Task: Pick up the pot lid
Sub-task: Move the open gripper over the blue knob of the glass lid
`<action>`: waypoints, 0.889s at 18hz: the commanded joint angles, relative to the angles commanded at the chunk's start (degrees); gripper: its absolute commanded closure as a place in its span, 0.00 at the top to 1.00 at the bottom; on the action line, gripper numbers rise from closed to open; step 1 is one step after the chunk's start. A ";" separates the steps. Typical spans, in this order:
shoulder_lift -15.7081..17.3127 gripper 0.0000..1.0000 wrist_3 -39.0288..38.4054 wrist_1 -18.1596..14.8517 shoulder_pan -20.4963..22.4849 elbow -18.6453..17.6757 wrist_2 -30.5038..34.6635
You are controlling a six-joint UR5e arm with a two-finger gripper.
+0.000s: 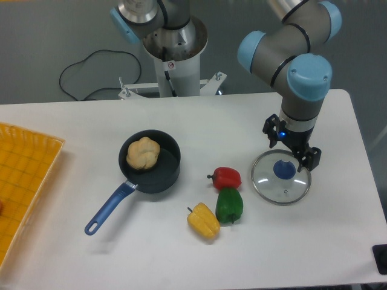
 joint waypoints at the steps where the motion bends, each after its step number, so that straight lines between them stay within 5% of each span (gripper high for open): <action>1: 0.00 1.00 0.00 0.00 0.00 0.00 0.00; 9: 0.62 1.00 -0.62 -0.61 1.31 -1.05 -1.67; 16: 1.58 1.00 -0.70 0.17 4.39 -7.20 -2.29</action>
